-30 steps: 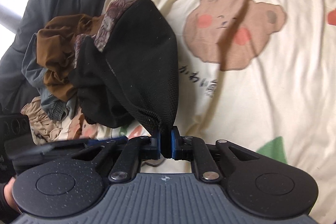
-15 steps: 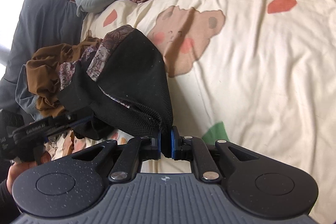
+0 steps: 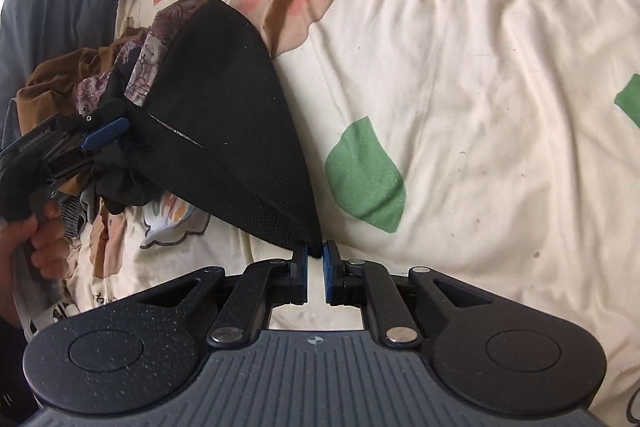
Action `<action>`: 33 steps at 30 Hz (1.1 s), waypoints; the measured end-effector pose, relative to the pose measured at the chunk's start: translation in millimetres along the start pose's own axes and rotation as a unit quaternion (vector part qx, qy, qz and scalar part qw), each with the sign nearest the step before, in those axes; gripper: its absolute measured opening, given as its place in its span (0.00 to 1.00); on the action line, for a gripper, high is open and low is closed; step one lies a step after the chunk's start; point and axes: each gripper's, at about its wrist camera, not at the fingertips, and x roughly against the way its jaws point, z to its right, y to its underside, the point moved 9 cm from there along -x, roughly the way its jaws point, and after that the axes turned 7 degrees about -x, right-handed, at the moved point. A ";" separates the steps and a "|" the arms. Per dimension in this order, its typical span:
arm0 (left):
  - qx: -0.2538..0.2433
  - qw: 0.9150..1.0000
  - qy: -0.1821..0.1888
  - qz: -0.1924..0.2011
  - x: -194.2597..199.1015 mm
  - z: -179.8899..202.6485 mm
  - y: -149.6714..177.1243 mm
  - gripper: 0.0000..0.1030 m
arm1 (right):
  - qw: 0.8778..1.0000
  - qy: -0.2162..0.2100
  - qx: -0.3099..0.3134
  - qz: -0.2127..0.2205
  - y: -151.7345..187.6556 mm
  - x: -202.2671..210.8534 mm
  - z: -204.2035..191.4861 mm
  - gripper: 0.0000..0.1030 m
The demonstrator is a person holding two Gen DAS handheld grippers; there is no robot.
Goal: Fold clothes
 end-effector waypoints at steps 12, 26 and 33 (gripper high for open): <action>-0.009 0.999 -0.032 0.004 -27.1 -7.6 -10.5 0.47 | 0.999 -0.015 0.014 0.031 -6.7 18.0 -11.2 0.10; -0.008 1.000 -0.009 0.005 -38.7 2.3 -7.0 0.45 | 0.998 -0.019 0.011 0.050 -14.7 21.9 -13.5 0.11; 0.004 1.000 -0.003 0.001 -61.2 -1.0 -2.5 0.32 | 0.998 -0.023 0.014 0.055 -18.6 23.3 -18.1 0.11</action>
